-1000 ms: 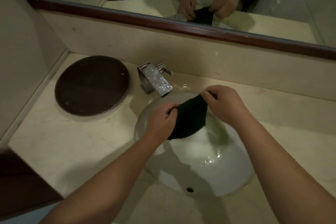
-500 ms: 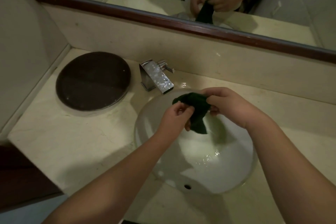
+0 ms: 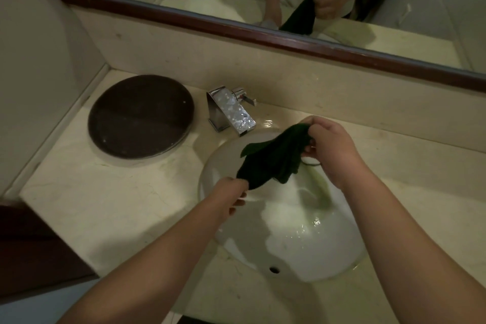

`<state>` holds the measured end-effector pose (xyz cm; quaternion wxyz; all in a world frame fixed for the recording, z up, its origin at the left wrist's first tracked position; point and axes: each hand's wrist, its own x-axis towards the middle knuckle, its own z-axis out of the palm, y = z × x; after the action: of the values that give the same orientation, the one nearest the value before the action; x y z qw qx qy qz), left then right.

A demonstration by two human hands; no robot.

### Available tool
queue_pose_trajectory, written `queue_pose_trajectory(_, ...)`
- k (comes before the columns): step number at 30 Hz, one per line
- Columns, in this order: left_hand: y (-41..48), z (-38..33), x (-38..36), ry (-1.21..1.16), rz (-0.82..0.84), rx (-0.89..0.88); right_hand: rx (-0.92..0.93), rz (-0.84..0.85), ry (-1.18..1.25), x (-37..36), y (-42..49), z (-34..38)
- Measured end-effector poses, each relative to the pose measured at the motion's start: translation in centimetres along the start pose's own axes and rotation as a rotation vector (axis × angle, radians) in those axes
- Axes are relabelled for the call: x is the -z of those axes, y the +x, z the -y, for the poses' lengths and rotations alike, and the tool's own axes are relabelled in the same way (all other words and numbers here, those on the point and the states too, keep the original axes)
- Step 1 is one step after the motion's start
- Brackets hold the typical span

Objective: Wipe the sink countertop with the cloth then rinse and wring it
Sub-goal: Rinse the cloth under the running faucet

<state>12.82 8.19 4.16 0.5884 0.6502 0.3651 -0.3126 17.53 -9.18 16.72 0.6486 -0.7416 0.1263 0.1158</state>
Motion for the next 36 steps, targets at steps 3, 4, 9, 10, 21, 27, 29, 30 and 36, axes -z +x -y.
queue_pose_trajectory(3, 0.8, 0.5, 0.3, 0.215, -0.094, -0.138, 0.061, -0.010, 0.036, -0.1, -0.1, 0.6)
queue_pose_trajectory(4, 1.1, 0.6, 0.3, 0.255, -0.139, -0.200, 0.087, -0.014, 0.037, -0.1, -0.1, 0.9)
queue_pose_trajectory(9, 0.2, -0.6, -1.4, 0.104, 0.024, -0.316, 0.161, 0.049, -0.024, -0.8, -0.2, 1.3)
queue_pose_trajectory(10, 0.2, -1.1, -2.0, 0.105, 0.081, -0.292, 0.161, 0.058, -0.008, -1.0, -0.1, 1.2)
queue_pose_trajectory(21, 5.1, 1.8, 0.8, 0.717, -0.251, -0.316, 0.195, -0.161, 0.291, 0.4, -0.7, 2.0)
queue_pose_trajectory(27, 2.8, -1.7, 0.8, 0.584, -0.201, -0.642, 0.174, -0.081, 0.396, -1.8, -1.1, 1.2)
queue_pose_trajectory(29, 0.8, -2.6, -0.3, 0.357, 0.131, -0.755, 0.165, -0.008, 0.396, -2.6, -1.2, 1.4)
queue_pose_trajectory(30, 0.6, -2.8, -1.0, 0.366, 0.234, -0.770, 0.165, 0.032, 0.419, -3.0, -1.2, 1.4)
queue_pose_trajectory(36, 2.0, -4.3, -2.4, -0.087, 0.200, -0.390, 0.226, 0.222, 0.862, -1.3, -1.0, 1.5)
